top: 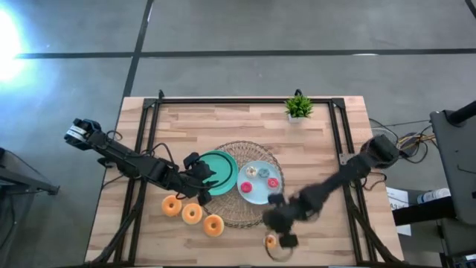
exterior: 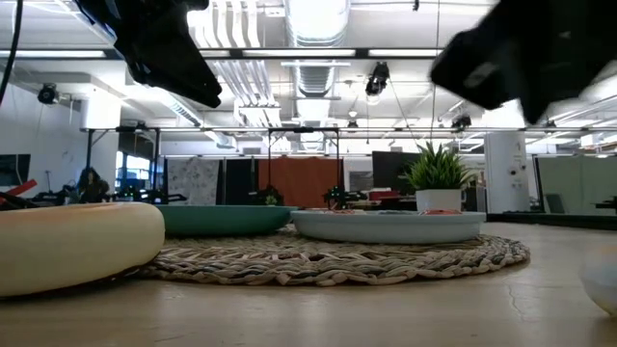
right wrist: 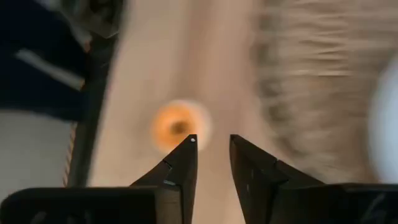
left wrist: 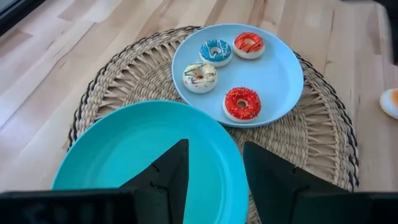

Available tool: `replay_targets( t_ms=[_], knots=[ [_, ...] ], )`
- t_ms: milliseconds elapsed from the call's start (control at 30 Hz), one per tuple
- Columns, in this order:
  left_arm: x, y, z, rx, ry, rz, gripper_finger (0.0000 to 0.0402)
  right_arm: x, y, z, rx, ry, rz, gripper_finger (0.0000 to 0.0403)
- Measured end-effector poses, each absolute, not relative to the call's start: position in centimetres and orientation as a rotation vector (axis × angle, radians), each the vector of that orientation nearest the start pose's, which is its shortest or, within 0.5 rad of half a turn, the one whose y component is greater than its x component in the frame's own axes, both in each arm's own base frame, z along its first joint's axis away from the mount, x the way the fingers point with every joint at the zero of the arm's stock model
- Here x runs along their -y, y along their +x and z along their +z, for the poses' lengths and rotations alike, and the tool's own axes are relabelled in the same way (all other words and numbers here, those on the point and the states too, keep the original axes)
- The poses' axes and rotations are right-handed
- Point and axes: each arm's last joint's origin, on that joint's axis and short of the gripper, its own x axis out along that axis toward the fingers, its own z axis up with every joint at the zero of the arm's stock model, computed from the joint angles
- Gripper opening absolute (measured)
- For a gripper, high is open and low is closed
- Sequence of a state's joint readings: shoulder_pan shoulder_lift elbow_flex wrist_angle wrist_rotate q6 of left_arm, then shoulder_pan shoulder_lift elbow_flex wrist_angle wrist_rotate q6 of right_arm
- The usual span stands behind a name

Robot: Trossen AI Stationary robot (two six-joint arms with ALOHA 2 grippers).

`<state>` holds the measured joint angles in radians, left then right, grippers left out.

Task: Pick & Place donuts
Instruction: Put the small yellow donut on the light blue plate

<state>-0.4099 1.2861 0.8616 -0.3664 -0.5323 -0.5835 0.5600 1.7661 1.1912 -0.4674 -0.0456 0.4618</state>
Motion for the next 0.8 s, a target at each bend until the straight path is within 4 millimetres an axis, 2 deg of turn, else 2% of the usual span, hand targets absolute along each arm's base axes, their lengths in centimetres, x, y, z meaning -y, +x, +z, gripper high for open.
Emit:
replay_targets(
  t_ms=[133, 400, 600, 800],
  knots=[
    [9.0, 24.3, 24.5, -0.639, -0.200, 0.313, 0.0128, -21.6, 29.5, 18.1, -1.149, 0.089, 0.354, 0.0119],
    [9.0, 24.3, 24.5, -0.639, -0.199, 0.313, 0.0128, -23.5, 30.0, 17.0, -1.161, 0.030, 0.387, 0.0193],
    [9.0, 24.3, 24.5, -0.640, -0.199, 0.313, 0.0128, -25.6, 29.7, 16.5, -1.121, -0.140, 0.456, 0.0203],
    [9.0, 24.3, 24.5, -0.640, -0.199, 0.313, 0.0128, -26.5, 30.2, 15.8, -1.112, -0.158, 0.456, 0.0203]
  ],
)
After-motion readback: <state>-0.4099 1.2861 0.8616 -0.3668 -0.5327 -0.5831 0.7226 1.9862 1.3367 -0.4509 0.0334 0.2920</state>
